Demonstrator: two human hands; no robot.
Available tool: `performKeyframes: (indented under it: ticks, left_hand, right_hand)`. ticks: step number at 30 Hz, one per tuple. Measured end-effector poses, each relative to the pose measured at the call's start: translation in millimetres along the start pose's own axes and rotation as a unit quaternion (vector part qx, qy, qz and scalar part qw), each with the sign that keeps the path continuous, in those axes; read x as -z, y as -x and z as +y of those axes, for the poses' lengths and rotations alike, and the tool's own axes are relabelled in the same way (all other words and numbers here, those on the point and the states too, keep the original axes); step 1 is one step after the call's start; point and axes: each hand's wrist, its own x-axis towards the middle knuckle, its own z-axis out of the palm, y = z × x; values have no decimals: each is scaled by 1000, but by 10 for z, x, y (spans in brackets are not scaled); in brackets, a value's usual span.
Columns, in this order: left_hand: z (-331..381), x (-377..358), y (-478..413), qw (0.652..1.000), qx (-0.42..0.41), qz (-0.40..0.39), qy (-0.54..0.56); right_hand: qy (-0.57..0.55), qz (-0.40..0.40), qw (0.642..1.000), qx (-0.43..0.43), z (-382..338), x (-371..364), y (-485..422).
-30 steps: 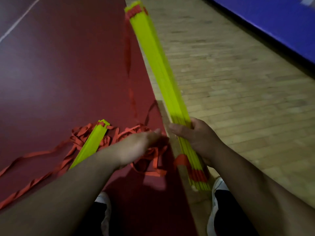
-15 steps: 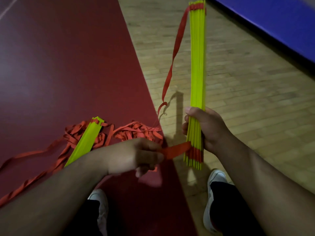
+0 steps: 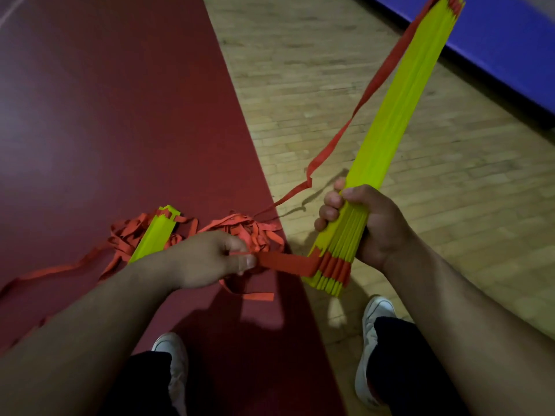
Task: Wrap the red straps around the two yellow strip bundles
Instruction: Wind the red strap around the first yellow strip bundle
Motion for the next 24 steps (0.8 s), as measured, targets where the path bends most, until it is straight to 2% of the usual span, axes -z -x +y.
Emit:
performKeyframes:
  ticks: [5,7,9,10,13,16,19,20,21,23,24]
  left_hand:
    - [-199,45,-14,996,32,68,38]
    - [-238,96,-42,988,48,148,14]
    - [-232,158,-76,973,51,227,13]
    - [-214,190,-91,964,50,259,24]
    - [-164,273,-100,944,48,326,35]
    - [-193,326,-113,929,70,362,17]
    - [-241,402,-113,890,111,429,103]
    - [-248,423,-91,883,114,448,86]
    - [-232,432,-65,890,107,444,6]
    - [-181,383,-11,901,60,382,-198]
    - [-144,335,4,903,47,337,-263]
  right_hand:
    - [65,-3,998,-22,-3,-23,4]
    - [128,24,991,-42,8,-32,7]
    - [244,68,966,-47,48,10,-9]
    - [321,82,942,-46,70,42,-15]
    - [538,76,838,-57,116,95,-19]
    - [641,30,762,-90,188,95,4]
    - [709,8,699,-93,255,87,40]
    - [722,5,686,-88,268,86,47]
    - [733,4,675,-82,269,93,53]
    - [748,-4,660,-70,262,94,58]
    - [755,-11,652,-67,251,87,58]
